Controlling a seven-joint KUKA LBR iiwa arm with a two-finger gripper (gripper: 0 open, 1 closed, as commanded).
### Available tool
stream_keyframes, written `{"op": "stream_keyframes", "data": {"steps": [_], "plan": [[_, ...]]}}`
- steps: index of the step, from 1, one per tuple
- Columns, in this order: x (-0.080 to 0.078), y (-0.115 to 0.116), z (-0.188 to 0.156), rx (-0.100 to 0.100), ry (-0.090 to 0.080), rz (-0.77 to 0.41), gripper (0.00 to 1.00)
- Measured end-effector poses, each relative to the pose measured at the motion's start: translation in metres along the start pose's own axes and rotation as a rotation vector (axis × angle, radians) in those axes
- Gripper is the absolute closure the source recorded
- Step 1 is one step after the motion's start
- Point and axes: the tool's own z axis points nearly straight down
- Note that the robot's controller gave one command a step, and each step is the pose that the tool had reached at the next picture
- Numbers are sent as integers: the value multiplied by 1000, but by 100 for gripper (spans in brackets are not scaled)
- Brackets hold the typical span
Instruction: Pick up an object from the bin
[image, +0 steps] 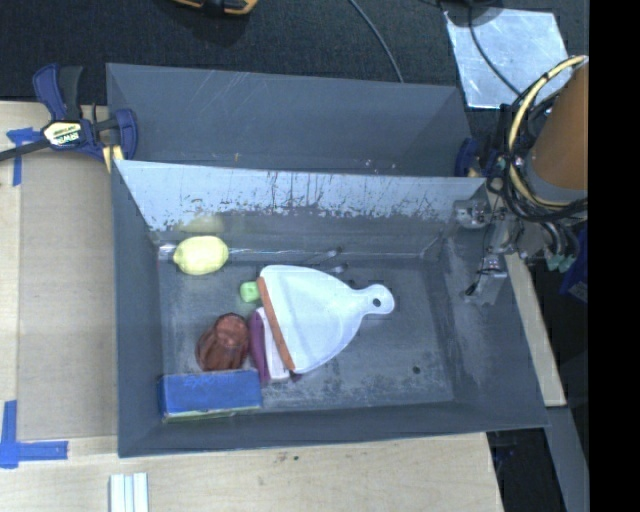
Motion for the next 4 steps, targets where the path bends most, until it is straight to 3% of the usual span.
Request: {"op": "stream_keyframes", "data": {"steps": [1,2,3,4], "plan": [[0,0,0,0,0,0,0],[2,5,26,3,-13,32,0],[5,10,61,-1,-2,38,0],[86,47,71,-1,1,-15,0]]}}
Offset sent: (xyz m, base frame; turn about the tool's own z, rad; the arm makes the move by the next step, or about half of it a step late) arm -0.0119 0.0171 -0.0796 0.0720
